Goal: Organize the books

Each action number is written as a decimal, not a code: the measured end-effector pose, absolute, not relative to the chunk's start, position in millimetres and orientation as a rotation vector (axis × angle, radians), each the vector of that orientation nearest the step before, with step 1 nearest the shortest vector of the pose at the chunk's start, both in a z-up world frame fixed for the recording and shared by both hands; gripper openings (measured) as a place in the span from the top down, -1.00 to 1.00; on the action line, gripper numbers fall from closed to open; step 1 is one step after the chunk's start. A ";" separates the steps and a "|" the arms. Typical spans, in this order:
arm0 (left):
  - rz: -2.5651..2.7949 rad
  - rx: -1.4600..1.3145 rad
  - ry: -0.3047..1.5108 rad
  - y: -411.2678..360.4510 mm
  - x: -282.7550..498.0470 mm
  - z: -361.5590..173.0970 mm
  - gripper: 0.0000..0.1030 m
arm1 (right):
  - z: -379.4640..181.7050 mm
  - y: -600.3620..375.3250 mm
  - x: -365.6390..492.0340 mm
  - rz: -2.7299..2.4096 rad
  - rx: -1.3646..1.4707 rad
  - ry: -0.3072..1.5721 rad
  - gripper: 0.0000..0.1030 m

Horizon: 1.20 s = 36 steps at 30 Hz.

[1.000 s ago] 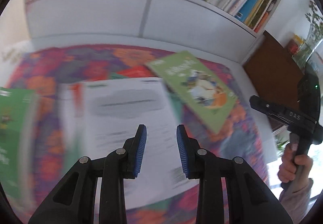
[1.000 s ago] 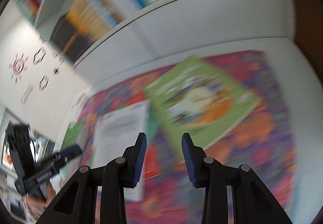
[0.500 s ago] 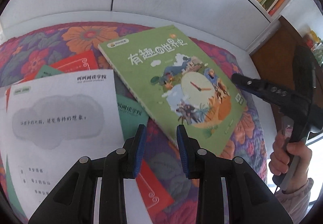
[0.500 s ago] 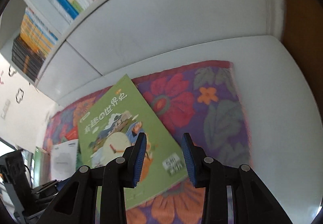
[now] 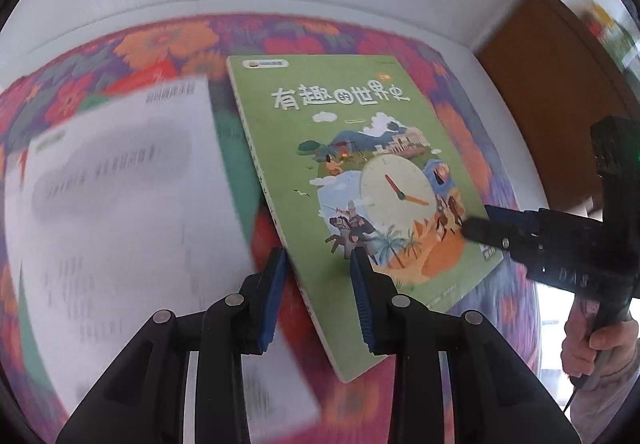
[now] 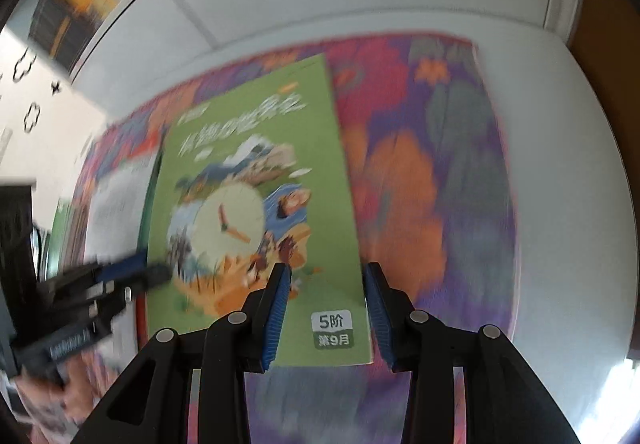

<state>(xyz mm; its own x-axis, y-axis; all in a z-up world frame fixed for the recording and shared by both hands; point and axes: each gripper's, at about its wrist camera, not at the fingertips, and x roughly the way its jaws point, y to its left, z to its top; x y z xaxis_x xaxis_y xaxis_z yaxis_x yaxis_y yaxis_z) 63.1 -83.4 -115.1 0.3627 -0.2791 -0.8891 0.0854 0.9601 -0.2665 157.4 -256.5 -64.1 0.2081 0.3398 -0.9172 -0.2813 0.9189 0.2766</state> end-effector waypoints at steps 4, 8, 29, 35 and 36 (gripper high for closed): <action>-0.292 -0.119 1.192 -88.9 -5.2 -114.8 0.44 | -61.9 -257.7 85.1 0.438 0.011 1.318 0.21; -0.348 -0.108 1.223 -82.1 -77.8 -119.3 0.43 | -61.4 -266.1 1.7 0.487 0.032 1.357 0.21; -0.479 -0.190 1.282 -50.6 -90.9 -132.3 0.34 | -92.6 -296.5 -31.7 0.829 0.441 1.496 0.29; -0.485 -0.147 1.258 -55.4 -85.5 -132.2 0.32 | -92.4 -279.5 -33.4 0.814 0.360 1.480 0.49; -0.487 -0.154 1.260 -54.5 -83.6 -132.6 0.33 | -93.2 -277.1 -32.4 0.808 0.348 1.478 0.50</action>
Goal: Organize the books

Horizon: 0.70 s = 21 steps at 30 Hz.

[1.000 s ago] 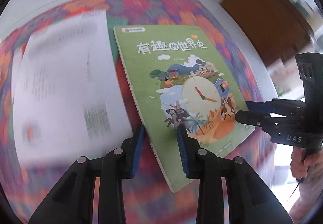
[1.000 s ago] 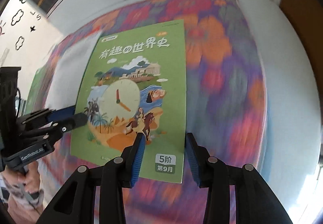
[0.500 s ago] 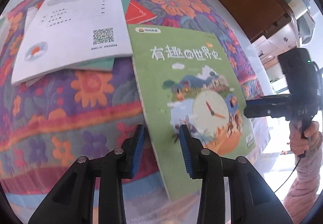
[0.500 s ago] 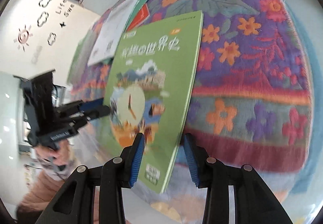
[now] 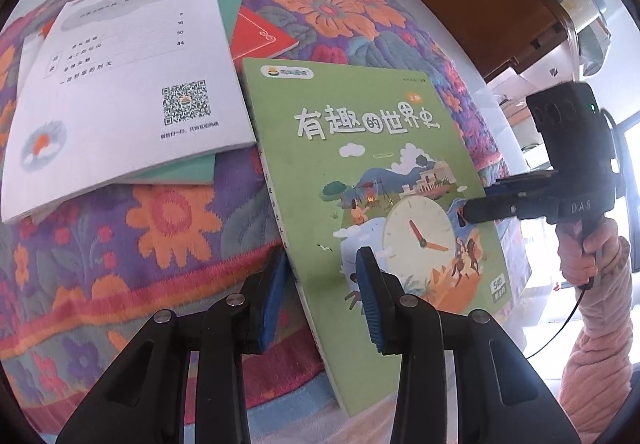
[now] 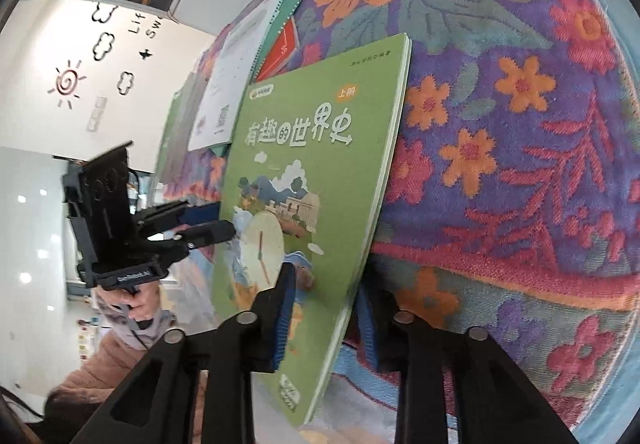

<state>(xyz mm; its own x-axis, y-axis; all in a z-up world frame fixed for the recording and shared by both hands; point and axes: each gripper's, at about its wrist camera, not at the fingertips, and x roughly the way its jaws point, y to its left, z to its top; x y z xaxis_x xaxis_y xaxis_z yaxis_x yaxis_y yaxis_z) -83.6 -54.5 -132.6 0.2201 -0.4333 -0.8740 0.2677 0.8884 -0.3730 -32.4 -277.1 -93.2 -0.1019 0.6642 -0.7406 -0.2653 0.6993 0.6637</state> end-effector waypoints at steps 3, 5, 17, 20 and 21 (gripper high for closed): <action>-0.485 -0.155 1.258 -54.5 -82.1 -132.9 0.33 | -90.6 -266.5 -35.2 0.777 0.303 1.470 0.49; -0.478 -0.146 1.248 -54.8 -84.2 -132.6 0.32 | -87.1 -266.8 -37.9 0.752 0.266 1.461 0.48; -0.417 -0.158 1.271 -56.8 -85.1 -129.7 0.34 | -71.6 -233.5 -56.8 0.600 0.024 1.388 0.14; -0.421 -0.163 1.280 -54.6 -87.4 -128.8 0.36 | -68.3 -229.5 -58.0 0.586 0.002 1.392 0.14; -0.425 -0.167 1.283 -53.5 -88.0 -128.6 0.36 | -66.6 -227.6 -59.5 0.594 -0.008 1.387 0.14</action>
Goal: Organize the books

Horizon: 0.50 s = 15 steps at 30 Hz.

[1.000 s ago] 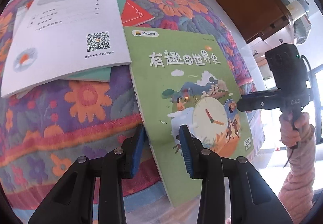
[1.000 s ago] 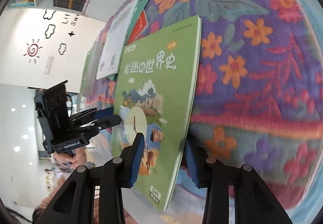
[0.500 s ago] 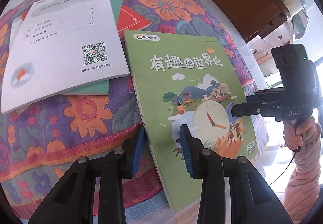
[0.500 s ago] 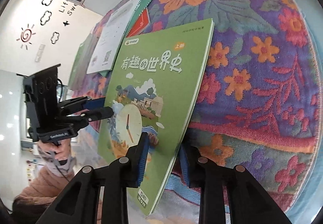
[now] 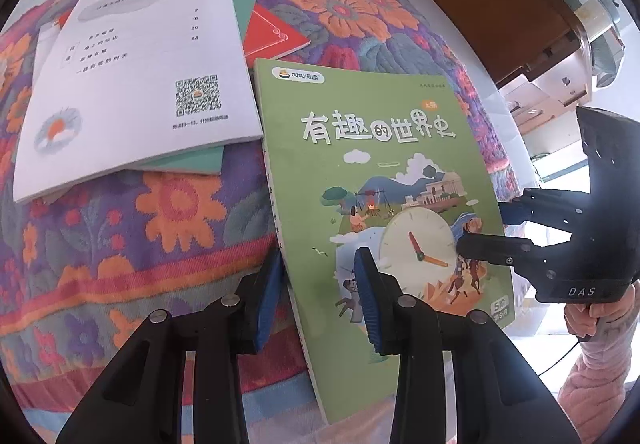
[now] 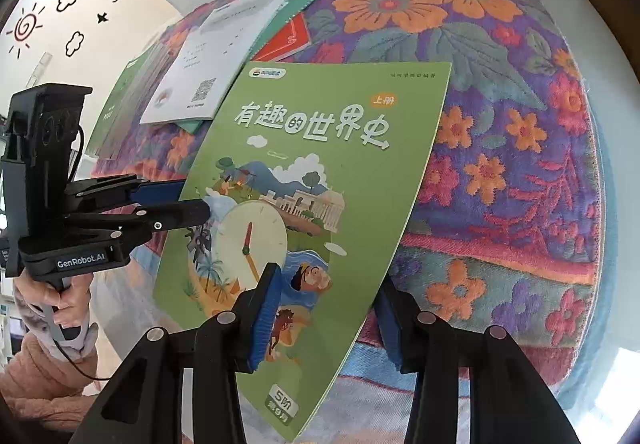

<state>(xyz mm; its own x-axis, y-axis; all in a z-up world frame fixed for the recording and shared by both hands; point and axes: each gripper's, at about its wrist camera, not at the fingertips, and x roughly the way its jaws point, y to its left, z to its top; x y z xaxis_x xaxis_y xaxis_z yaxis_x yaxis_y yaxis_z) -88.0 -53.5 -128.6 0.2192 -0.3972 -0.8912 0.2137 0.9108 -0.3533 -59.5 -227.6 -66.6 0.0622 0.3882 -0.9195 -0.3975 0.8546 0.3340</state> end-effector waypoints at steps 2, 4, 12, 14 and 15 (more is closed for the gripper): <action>-0.430 -0.175 1.289 -51.7 -88.9 -129.2 0.36 | -64.0 -222.2 -63.4 0.601 -0.026 1.369 0.14; -0.433 -0.176 1.291 -50.2 -90.6 -128.9 0.36 | -63.0 -216.2 -67.3 0.609 -0.038 1.365 0.15; -0.436 -0.152 1.281 -49.7 -101.1 -122.5 0.35 | -50.0 -210.0 -84.9 0.639 -0.084 1.330 0.17; -0.438 -0.148 1.274 -50.0 -102.9 -119.6 0.35 | -47.7 -209.0 -88.5 0.634 -0.083 1.329 0.17; -0.437 -0.144 1.270 -50.1 -104.0 -118.0 0.35 | -45.8 -208.0 -91.3 0.634 -0.093 1.321 0.17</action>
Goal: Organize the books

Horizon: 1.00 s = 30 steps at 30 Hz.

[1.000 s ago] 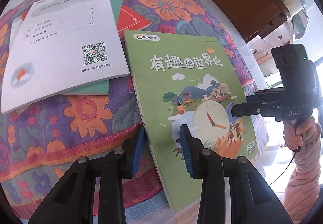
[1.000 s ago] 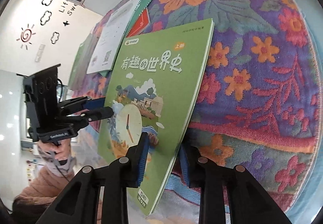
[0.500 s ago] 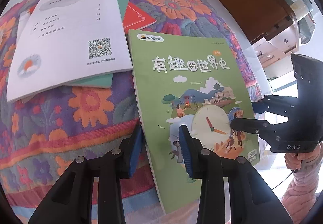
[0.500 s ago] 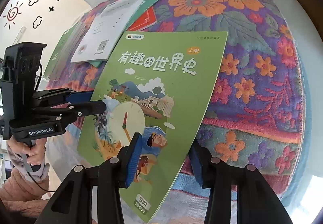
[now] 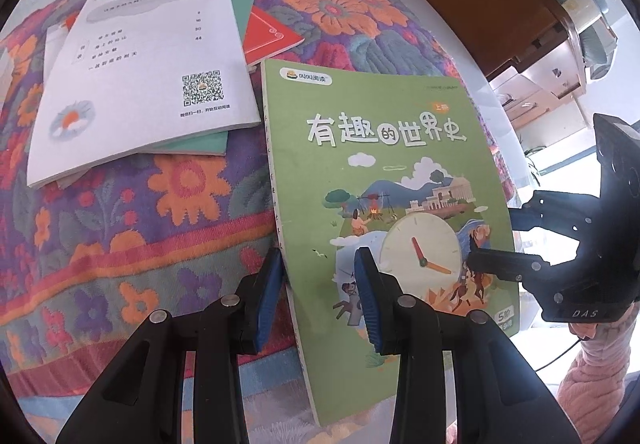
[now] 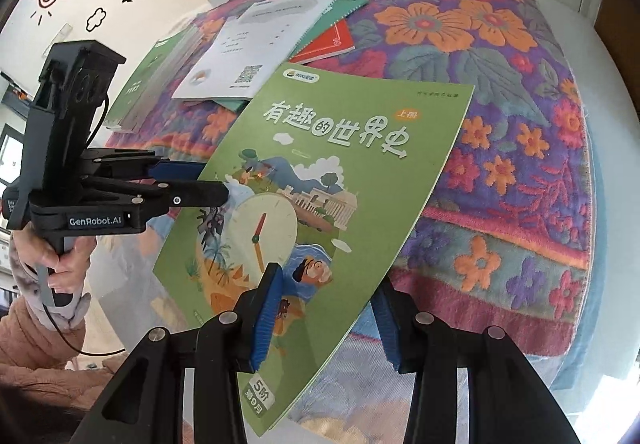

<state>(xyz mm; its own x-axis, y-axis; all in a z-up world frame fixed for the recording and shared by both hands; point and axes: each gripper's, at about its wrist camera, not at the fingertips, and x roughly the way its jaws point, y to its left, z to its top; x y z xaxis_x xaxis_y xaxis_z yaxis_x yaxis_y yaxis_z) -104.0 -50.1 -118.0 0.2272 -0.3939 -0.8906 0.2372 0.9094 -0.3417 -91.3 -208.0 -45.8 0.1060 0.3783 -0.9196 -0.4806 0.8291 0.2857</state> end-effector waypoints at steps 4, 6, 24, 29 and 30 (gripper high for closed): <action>-0.432 -0.127 1.246 -50.1 -107.5 -110.3 0.35 | -39.1 -204.2 -100.0 0.624 -0.116 1.308 0.17; -0.432 -0.125 1.235 -48.6 -109.2 -105.7 0.35 | -35.9 -202.2 -103.4 0.622 -0.121 1.306 0.17; -0.356 -0.187 1.108 37.9 -105.7 -54.6 0.35 | 13.5 -141.7 -90.2 0.694 -0.133 1.242 0.17; -0.314 -0.213 1.084 79.0 -99.9 -46.0 0.37 | 22.0 -99.3 -77.3 0.738 -0.157 1.228 0.17; -0.301 -0.213 1.079 89.2 -98.7 -44.3 0.37 | 22.8 -88.8 -74.8 0.745 -0.164 1.229 0.17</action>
<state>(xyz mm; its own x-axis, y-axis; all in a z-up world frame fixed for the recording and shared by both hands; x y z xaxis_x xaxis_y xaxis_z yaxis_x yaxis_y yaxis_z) -98.7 89.2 -44.3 0.4377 -0.3429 -0.8312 0.1374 0.9391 -0.3151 -74.8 -88.8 22.8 0.1353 0.4265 -0.8943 -0.5952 0.7566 0.2708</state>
